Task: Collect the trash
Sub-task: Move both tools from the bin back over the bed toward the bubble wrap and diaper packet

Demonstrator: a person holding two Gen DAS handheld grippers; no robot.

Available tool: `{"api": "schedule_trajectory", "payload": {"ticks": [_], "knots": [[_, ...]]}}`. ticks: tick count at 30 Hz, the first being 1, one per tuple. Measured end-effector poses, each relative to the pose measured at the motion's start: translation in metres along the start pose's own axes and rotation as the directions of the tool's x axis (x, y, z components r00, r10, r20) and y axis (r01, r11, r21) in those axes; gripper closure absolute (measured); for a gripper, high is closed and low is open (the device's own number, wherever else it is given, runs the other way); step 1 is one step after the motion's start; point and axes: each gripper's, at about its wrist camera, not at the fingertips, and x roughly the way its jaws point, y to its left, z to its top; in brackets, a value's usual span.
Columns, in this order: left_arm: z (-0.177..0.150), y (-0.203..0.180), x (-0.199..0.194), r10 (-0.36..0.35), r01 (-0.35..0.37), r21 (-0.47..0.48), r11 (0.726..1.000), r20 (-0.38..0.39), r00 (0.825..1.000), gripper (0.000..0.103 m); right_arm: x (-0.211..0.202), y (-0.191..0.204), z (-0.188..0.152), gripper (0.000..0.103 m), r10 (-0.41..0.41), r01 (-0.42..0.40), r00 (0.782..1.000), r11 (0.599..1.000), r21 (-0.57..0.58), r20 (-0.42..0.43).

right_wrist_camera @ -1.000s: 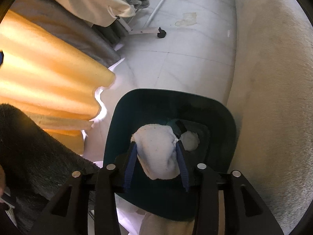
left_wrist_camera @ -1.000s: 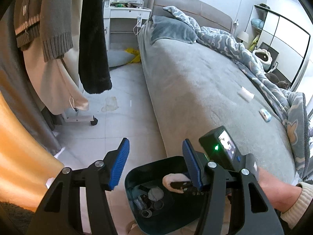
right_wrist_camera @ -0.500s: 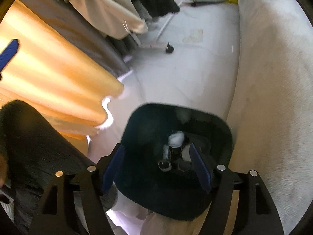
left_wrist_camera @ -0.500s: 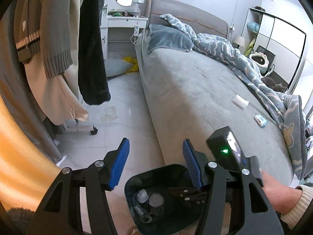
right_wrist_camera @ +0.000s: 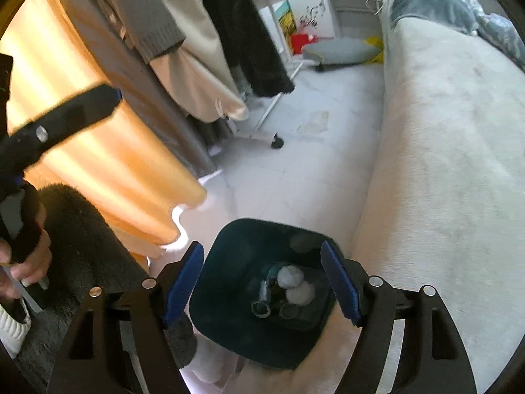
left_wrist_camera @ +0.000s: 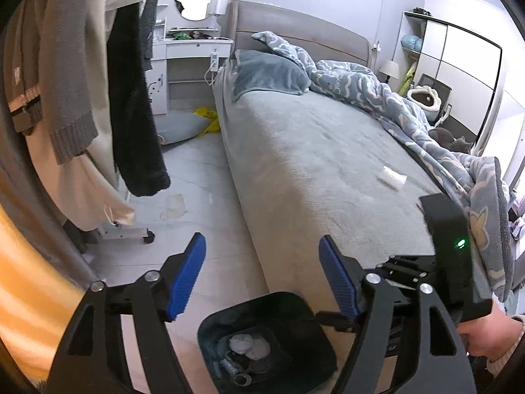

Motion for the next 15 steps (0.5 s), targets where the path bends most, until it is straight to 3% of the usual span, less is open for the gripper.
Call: {"api": "schedule_trajectory", "payload": {"ticks": [8,15], "knots": [[0.003,-0.031,0.016,-0.032,0.033,0.057,0.998,-0.013,0.999,0.021,-0.047,-0.025,-0.003,0.024,-0.089,0.089,0.993,0.996,0.012,0.080],[0.010,-0.048,0.028,-0.075,0.076,0.036,0.996,-0.020,0.997,0.015,-0.076,-0.048,-0.008,0.022,-0.162,0.157,0.978,0.987,0.043,0.132]]}}
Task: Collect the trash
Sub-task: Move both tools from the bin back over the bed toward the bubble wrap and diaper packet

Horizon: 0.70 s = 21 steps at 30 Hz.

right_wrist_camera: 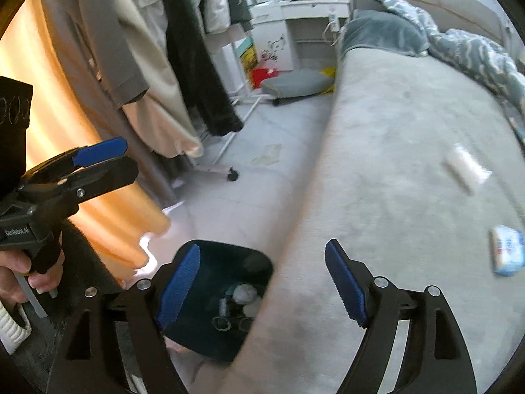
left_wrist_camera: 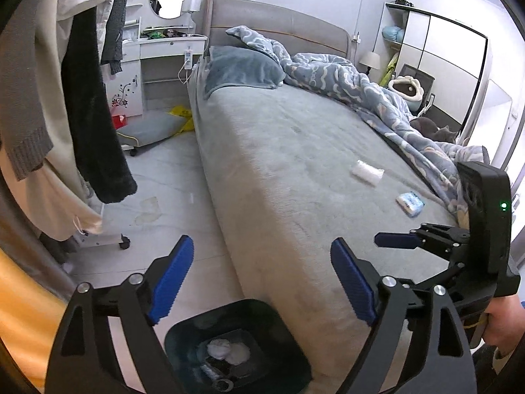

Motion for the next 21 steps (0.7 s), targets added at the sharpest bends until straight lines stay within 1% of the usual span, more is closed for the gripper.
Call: {"api": "schedule_trajectory", "payload": {"ticks": [3,8,12,18,21], "knots": [[0.004,-0.006,0.005,-0.027,0.027,-0.014,1.000,0.007,1.000,0.012,-0.010,-0.009,-0.001,0.022,-0.022,0.022,1.000,1.000,0.011,0.019],[0.012,-0.020,0.017,-0.035,0.035,-0.009,0.999,-0.003,0.999,0.011,-0.024,-0.025,-0.004,0.016,-0.060,0.058,0.997,0.998,0.031,0.045],[0.015,-0.027,0.026,-0.052,0.052,-0.010,0.999,-0.013,0.999,0.010,-0.032,-0.038,-0.008,0.016,-0.074,0.070,0.995,0.996,0.059,0.062],[0.023,-0.044,0.037,-0.081,0.081,0.020,0.997,-0.011,0.997,0.009,-0.043,-0.062,-0.010,0.013,-0.102,0.093,0.991,0.990,0.101,0.084],[0.026,-0.052,0.044,-0.084,0.084,0.042,0.996,-0.018,0.996,0.009,-0.050,-0.071,-0.011,0.013,-0.120,0.108,0.988,0.987,0.121,0.095]]}}
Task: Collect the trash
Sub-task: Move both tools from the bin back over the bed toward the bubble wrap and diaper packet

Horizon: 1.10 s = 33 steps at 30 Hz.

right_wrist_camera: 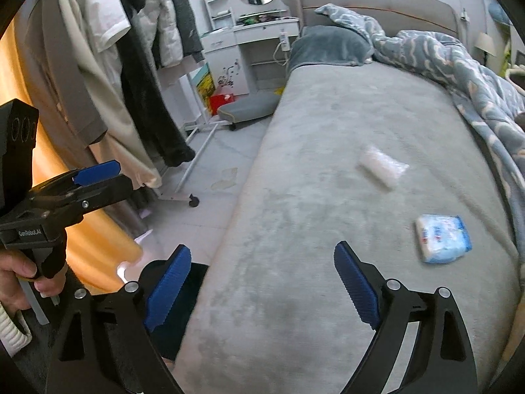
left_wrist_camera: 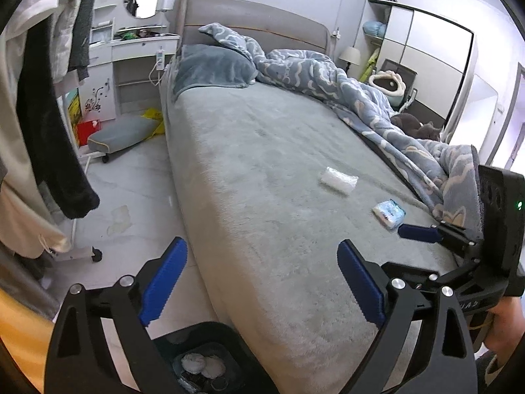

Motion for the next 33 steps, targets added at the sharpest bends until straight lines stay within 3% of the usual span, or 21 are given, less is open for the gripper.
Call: {"api": "schedule_trajectory", "payload": {"ticks": [12,33], "knots": [[0.015,-0.022,0.030,-0.027,0.028,0.057,0.998,-0.024,0.999,0.007,-0.014,-0.032,0.011,0.005,-0.037,0.034,0.998,0.998,0.061,0.046],[0.052,-0.065,0.096,-0.070,0.075,0.136,0.988,-0.043,0.997,0.006,-0.011,-0.086,0.017,0.003,-0.127,0.116,0.989,0.985,0.128,0.077]]}}
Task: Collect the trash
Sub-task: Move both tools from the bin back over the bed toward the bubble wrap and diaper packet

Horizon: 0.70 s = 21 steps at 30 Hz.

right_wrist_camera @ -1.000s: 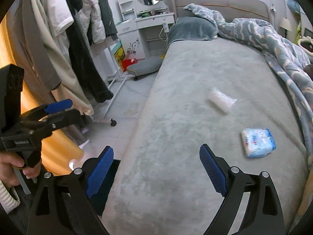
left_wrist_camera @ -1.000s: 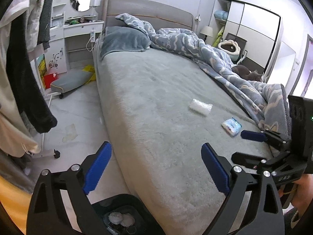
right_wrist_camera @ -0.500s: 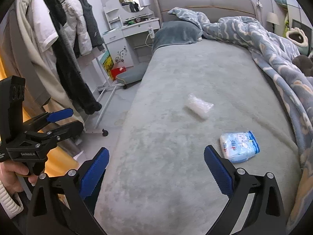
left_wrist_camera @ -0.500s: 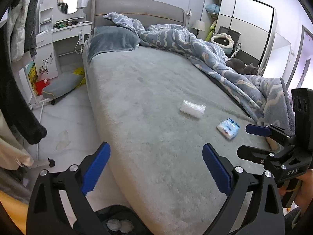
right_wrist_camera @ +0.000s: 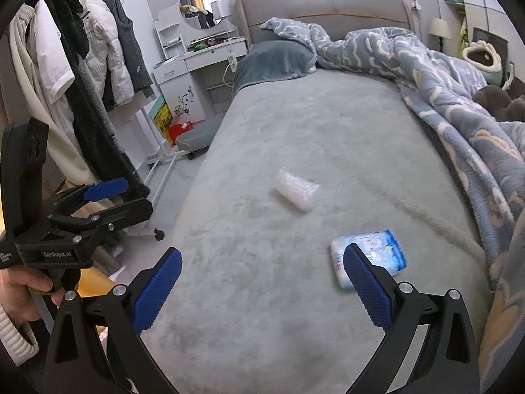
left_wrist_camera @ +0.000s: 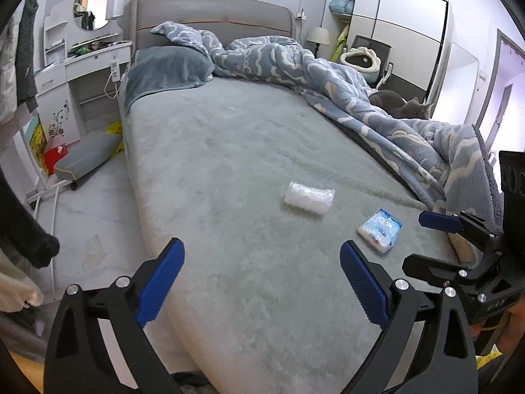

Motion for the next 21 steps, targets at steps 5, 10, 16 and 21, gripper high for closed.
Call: {"api": "schedule_trajectory", "payload": {"ticks": [5,10,16,21], "knots": [[0.008,-0.005,0.014,-0.027,0.027,-0.015,1.000,-0.002,1.000,0.006,0.004,-0.017,-0.001,0.003,-0.016,0.016,1.000,0.999,0.034,0.001],[0.015,-0.012,0.021,-0.020,0.019,0.023,1.000,0.007,1.000,0.006,0.005,-0.030,-0.002,0.003,-0.036,0.035,0.999,0.998,0.055,0.013],[0.022,-0.016,0.035,-0.031,0.031,0.048,0.998,0.002,1.000,0.006,0.011,-0.038,-0.006,0.003,-0.084,0.084,0.996,0.996,0.034,-0.004],[0.023,-0.021,0.048,-0.047,0.048,0.077,0.996,-0.012,0.999,0.006,0.013,-0.045,-0.007,0.003,-0.109,0.109,0.994,0.994,0.017,-0.012]]}}
